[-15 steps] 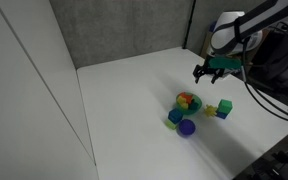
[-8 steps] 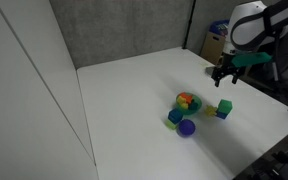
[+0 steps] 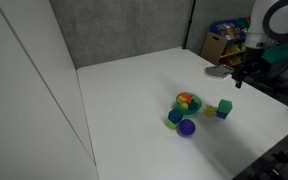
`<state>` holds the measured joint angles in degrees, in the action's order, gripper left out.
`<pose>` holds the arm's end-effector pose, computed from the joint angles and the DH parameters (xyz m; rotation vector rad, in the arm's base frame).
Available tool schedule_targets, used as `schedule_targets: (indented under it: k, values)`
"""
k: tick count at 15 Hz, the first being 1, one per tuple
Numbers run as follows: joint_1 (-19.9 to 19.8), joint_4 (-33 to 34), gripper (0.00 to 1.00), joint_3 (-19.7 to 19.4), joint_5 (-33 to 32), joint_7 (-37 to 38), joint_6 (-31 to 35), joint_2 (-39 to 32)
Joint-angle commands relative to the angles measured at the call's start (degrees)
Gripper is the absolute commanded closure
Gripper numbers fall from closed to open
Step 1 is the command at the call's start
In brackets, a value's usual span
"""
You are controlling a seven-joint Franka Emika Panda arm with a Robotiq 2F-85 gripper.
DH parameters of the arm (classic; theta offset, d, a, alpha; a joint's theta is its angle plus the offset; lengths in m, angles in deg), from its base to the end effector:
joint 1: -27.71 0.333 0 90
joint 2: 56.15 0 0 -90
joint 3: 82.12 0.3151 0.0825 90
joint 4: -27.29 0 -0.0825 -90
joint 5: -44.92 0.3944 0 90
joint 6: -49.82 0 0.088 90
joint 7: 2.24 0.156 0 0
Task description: Pick up the yellow duck toy and put it in the green bowl
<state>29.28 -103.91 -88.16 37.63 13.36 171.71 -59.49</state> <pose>0.4895 -0.0496 0.2542 2.9706 -0.4058 -0.3149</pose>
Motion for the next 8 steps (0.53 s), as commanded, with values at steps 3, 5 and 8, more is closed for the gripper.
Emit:
schedule_targets:
  k: [3,5,8]
  values:
    - [-1.16,-3.41,0.0,2.77,1.23,-1.83,-7.72,14.88]
    - [-1.37,-2.46,0.0,3.3,2.05,-2.12,-10.21,17.38]
    - [-1.8,-1.84,0.0,3.33,2.82,-3.21,-11.5,19.2]
